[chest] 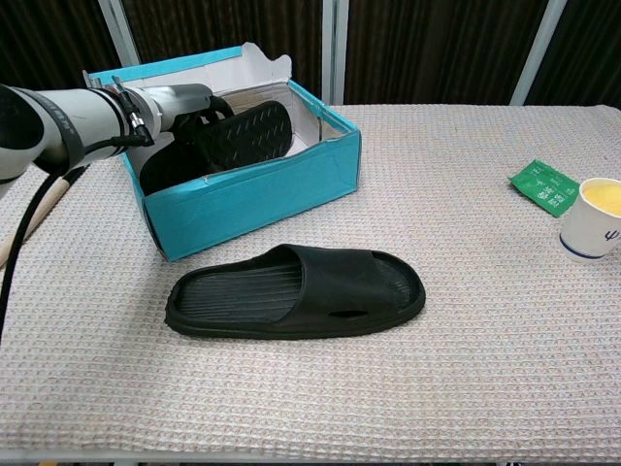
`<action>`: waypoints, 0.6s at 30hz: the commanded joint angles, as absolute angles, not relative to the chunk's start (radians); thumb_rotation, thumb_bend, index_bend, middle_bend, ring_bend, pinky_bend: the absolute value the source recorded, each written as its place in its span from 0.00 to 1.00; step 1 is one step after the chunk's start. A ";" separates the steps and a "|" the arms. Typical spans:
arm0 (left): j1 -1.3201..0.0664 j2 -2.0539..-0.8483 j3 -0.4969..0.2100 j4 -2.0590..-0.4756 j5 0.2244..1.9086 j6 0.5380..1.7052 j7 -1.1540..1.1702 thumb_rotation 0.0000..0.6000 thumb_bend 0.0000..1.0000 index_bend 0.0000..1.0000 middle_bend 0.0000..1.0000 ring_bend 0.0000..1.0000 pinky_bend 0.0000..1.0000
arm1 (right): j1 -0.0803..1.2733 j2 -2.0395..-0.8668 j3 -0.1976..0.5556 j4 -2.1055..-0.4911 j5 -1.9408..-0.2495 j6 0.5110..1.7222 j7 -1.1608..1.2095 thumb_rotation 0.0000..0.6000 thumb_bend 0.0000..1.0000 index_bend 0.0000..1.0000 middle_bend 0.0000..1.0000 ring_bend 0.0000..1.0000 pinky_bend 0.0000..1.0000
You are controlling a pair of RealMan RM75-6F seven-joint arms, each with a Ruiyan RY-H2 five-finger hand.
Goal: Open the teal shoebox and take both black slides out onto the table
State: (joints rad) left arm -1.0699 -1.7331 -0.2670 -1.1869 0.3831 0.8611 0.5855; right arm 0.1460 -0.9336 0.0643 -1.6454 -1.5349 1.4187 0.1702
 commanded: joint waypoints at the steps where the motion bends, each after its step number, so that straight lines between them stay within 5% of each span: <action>1: -1.065 -1.747 -0.266 -1.169 0.407 0.866 0.574 1.00 0.29 0.35 0.38 0.42 0.64 | 0.147 -0.934 0.064 -1.645 -1.535 1.417 0.170 1.00 0.17 0.05 0.06 0.00 0.00; 6: -1.047 -1.745 -0.280 -1.164 0.467 0.860 0.519 1.00 0.36 0.45 0.52 0.54 0.72 | 0.149 -0.935 0.065 -1.643 -1.533 1.414 0.172 1.00 0.17 0.05 0.06 0.00 0.00; 18: -0.995 -1.705 -0.319 -1.212 0.641 0.885 0.363 1.00 0.42 0.49 0.57 0.57 0.74 | 0.153 -0.936 0.065 -1.644 -1.536 1.411 0.171 1.00 0.17 0.05 0.06 0.00 0.00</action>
State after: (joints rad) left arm -1.0056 -1.7069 -0.3089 -1.2074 0.6167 0.8745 0.3890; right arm 0.1525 -0.9361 0.0654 -1.6442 -1.5360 1.4110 0.1711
